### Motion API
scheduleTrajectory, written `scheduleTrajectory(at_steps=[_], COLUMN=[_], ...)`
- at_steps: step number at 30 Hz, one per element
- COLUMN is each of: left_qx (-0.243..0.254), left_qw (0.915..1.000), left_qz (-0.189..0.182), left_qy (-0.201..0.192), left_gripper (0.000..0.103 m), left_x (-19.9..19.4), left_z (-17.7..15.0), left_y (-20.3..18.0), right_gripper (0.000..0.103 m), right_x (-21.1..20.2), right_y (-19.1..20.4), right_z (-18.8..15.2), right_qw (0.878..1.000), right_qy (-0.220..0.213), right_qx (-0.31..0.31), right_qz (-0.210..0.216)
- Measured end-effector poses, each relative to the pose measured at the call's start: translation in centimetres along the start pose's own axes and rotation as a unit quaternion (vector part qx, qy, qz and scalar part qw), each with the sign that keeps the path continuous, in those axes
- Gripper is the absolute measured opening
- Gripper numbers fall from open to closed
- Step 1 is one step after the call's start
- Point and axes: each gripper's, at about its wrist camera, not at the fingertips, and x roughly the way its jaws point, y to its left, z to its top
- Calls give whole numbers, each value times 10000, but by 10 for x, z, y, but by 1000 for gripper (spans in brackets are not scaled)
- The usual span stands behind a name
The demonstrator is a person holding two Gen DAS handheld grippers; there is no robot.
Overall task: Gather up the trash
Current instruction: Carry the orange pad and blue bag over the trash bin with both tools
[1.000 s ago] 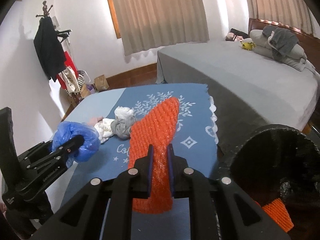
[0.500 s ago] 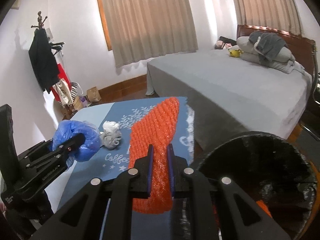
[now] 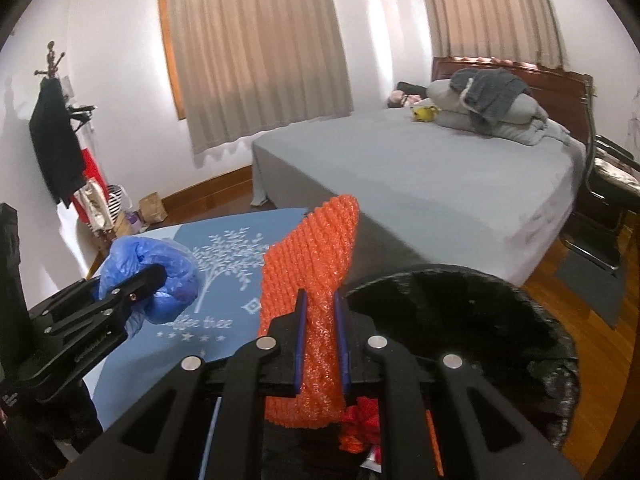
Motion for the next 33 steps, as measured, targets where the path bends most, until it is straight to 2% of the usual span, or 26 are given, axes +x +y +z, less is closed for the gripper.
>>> scheduleTrajectory(at_steps=[16, 33], left_qx=[411, 658], left_qw=[9963, 9896], left_qz=[-750, -1231], left_qy=[17, 341], left_gripper=[29, 30], left_x=[25, 57], left_z=[2, -8], left_y=[-81, -132], right_gripper=[13, 13], right_x=[-29, -41], right_y=[-67, -119], right_z=[-7, -25], right_qw=[9972, 9924], right_qy=[-81, 25], right_qx=[372, 649], right_qz=[-637, -1049])
